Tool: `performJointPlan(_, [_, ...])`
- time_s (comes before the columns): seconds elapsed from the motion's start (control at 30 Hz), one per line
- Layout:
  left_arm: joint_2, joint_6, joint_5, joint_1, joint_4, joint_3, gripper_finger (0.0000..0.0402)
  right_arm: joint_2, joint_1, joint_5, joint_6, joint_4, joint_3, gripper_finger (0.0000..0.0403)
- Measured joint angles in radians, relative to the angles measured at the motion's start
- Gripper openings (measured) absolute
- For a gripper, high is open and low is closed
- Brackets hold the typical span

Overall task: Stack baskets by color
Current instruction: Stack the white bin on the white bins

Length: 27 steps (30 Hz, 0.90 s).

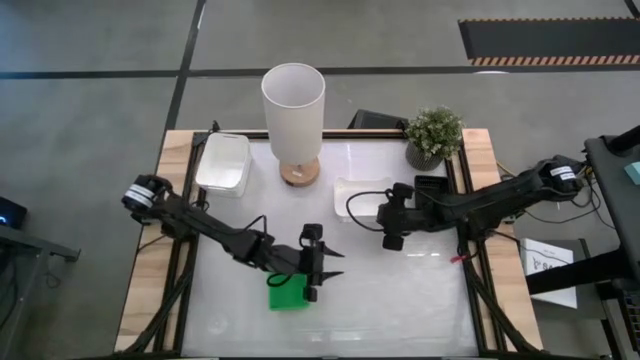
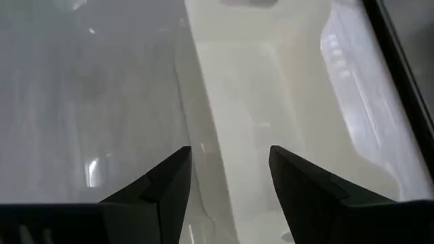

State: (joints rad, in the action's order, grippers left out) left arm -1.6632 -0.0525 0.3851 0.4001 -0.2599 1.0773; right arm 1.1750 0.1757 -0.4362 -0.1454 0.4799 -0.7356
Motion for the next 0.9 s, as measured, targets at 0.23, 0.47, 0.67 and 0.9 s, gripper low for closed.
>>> performJointPlan(0.23, [0.045,0.029,0.07,0.021,0.133,-0.005,0.0169,0.076,0.0,-0.006,-0.019,0.006,0.009,0.0167])
performJointPlan(0.47, [0.095,0.029,0.082,0.022,0.155,-0.031,0.0169,0.155,0.0,-0.011,-0.031,-0.001,0.002,0.01])
performJointPlan(0.67, [0.128,0.073,0.185,0.022,0.156,-0.087,0.0169,0.194,0.0,0.016,-0.187,-0.042,-0.028,0.0017])
performJointPlan(0.9, [0.128,0.1,0.254,0.018,0.076,-0.144,0.0169,0.243,0.001,0.025,-0.467,-0.171,-0.089,0.0013])
